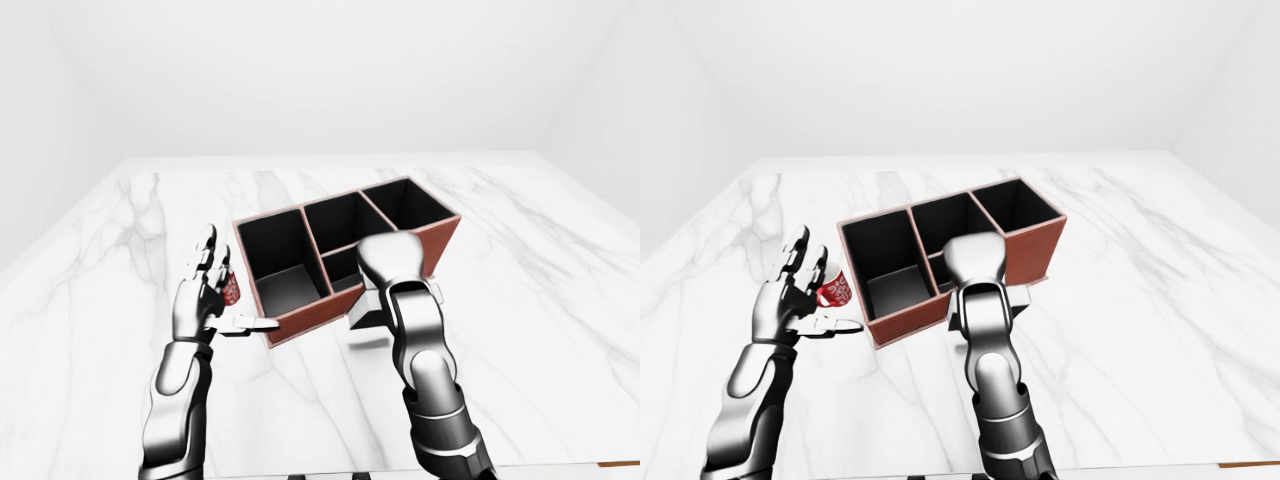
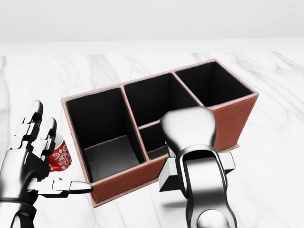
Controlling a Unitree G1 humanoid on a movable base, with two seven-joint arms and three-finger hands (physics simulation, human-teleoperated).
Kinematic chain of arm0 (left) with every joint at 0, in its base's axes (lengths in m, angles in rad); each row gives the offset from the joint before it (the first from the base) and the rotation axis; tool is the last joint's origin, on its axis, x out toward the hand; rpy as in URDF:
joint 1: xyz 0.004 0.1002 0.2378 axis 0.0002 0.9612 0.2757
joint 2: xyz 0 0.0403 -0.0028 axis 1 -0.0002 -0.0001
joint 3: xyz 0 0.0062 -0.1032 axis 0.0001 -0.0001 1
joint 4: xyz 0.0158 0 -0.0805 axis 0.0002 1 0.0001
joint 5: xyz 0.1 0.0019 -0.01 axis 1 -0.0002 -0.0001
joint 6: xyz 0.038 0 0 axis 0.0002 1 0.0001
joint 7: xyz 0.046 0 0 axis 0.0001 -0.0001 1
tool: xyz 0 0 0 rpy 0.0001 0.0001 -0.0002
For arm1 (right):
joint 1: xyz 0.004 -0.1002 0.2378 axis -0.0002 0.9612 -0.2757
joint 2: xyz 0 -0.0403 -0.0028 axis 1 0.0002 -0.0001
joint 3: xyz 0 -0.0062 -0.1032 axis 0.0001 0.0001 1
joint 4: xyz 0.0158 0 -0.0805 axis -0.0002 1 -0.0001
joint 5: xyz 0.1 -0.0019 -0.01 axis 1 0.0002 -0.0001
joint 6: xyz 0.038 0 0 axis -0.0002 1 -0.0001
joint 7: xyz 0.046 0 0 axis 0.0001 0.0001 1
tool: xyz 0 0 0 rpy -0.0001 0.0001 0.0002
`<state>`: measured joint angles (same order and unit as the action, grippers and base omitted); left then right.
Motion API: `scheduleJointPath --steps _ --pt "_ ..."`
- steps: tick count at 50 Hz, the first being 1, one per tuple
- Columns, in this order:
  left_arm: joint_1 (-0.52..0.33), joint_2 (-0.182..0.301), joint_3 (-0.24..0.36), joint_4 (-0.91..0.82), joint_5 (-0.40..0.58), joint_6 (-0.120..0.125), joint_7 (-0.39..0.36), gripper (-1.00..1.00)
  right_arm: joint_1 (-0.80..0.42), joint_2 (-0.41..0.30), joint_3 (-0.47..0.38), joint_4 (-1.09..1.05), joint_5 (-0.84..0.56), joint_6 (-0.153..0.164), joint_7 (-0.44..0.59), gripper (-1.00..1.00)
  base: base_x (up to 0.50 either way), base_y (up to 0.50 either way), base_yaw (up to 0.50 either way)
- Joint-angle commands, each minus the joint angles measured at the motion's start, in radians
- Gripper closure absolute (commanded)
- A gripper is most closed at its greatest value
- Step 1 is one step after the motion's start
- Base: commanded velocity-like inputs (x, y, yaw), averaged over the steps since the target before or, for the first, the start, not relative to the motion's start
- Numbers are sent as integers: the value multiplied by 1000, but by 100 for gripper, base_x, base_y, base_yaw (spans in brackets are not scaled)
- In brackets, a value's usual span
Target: Pick up the book and place it in the left compartment of the caddy.
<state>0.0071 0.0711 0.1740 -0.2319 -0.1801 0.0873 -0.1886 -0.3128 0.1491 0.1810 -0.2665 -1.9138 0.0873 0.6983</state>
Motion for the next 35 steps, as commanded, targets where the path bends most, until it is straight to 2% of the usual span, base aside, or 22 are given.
scheduleJointPath --steps 1,20,25,34,35 --pt "0 3 12 -23 -17 0 4 -100 -31 37 31 -11 -38 0 0 100 0 0 0" --pt "-22 21 48 -2 -61 0 9 -100 -79 63 71 21 -58 0 0 100 0 0 0" --pt "1 17 52 -17 -82 0 -24 -100 -158 84 28 137 -42 0 0 100 0 0 0" --pt "18 9 56 11 -103 0 -65 -100 -221 85 19 279 10 0 0 100 0 0 0" --pt "15 8 56 29 -102 -18 -68 -100 -232 88 17 313 25 0 0 100 0 0 0"
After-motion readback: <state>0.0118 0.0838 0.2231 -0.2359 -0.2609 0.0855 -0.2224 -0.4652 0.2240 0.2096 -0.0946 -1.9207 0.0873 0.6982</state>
